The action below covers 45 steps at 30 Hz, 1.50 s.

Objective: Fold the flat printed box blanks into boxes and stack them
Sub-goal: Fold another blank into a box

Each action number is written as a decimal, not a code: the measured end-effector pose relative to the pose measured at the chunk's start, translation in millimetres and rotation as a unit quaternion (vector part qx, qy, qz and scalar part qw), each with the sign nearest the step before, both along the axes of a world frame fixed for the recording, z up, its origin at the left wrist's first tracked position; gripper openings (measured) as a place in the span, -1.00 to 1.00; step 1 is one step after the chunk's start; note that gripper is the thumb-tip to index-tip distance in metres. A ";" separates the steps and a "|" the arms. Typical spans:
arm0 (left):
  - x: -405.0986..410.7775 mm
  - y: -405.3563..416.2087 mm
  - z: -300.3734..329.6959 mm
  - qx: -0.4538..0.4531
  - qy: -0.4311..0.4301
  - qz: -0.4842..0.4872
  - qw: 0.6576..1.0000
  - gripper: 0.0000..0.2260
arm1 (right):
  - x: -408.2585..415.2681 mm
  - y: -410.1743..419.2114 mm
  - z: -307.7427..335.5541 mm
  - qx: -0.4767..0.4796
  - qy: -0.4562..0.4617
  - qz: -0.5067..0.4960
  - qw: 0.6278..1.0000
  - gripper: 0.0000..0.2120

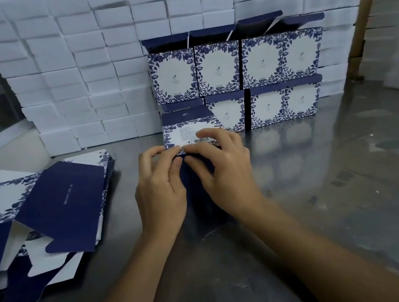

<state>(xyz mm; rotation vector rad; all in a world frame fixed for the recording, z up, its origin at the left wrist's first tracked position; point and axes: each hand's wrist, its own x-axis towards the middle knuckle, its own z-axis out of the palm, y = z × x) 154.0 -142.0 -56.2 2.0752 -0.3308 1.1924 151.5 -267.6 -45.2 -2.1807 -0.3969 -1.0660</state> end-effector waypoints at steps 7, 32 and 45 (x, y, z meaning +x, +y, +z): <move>1.9 -2.7 1.4 0.004 -0.017 0.007 1.000 -0.85 | 4.2 3.2 3.5 0.011 0.002 -0.032 0.999 -0.97; 3.2 -0.2 4.5 -0.059 0.020 0.005 0.998 -0.91 | 15.9 -26.6 0.0 0.151 0.035 0.059 0.986 -0.91; 5.1 5.8 2.2 -0.099 0.025 -0.026 0.994 -0.90 | 21.8 -35.0 -8.6 0.208 0.042 0.063 0.975 -0.76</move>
